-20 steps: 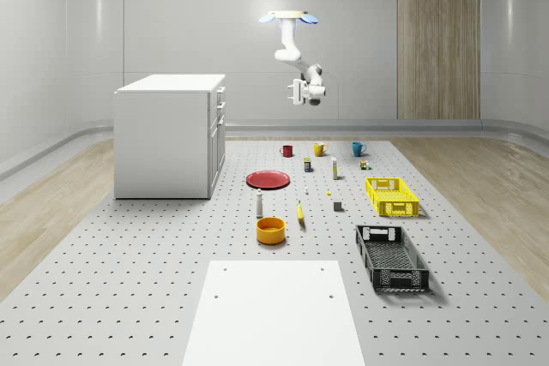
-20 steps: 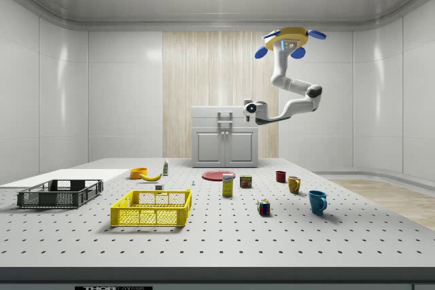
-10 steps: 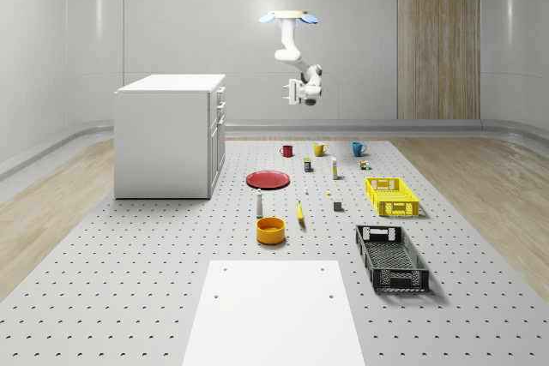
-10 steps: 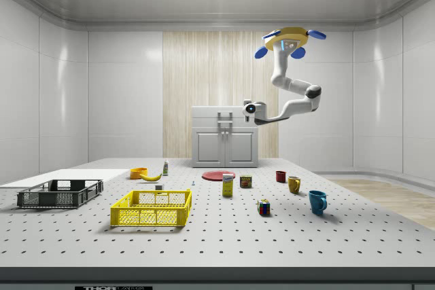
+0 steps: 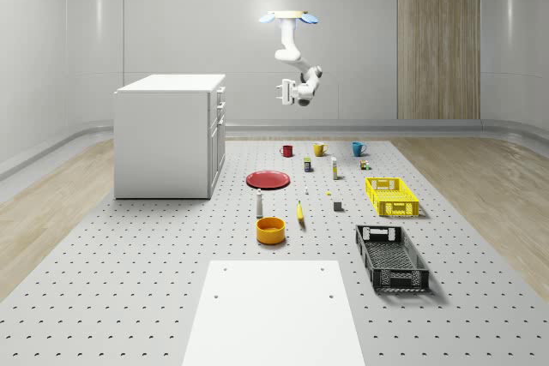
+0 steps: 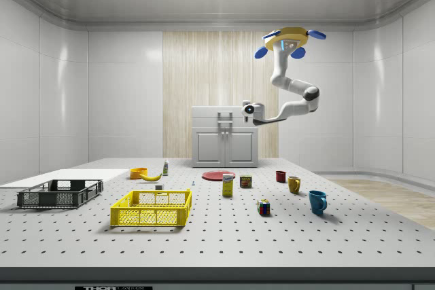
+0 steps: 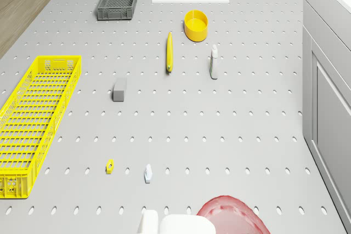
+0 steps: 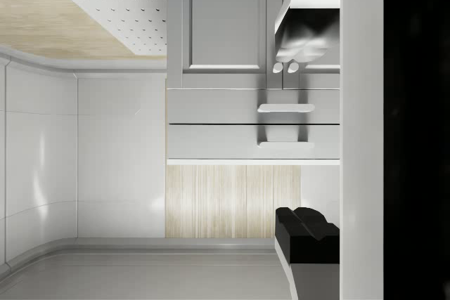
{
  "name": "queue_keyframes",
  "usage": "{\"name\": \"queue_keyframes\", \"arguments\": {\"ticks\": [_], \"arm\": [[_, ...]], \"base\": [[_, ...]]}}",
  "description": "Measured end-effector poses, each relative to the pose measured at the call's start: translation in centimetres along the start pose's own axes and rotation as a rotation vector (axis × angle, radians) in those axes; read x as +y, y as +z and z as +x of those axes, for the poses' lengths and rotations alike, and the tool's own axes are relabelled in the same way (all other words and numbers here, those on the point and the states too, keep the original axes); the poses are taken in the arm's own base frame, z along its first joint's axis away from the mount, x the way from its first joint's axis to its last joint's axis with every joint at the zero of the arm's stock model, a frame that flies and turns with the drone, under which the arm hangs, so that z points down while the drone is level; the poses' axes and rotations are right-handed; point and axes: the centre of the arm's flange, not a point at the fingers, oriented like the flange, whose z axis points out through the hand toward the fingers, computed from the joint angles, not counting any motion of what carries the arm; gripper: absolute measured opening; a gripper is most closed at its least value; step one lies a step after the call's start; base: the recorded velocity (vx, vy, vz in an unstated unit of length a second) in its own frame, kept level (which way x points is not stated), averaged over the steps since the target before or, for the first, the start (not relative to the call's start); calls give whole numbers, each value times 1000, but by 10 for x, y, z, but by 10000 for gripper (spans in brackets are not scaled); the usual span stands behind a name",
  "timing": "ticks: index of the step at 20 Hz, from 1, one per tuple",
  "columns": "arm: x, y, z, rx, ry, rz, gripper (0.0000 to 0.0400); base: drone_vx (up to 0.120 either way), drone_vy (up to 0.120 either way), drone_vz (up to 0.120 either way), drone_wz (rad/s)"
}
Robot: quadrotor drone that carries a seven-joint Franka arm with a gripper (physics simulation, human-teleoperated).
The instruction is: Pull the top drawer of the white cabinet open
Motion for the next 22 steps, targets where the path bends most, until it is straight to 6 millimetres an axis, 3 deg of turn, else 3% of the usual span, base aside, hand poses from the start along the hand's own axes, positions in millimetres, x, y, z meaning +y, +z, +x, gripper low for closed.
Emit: {"name": "queue_keyframes", "arguments": {"ticks": [17, 22], "arm": [[0, 98, -1, -1, 0, 0, 305], [0, 122, 0, -1, 0, 0, 305]], "base": [[0, 0, 0, 0], [120, 0, 0, 0]]}}
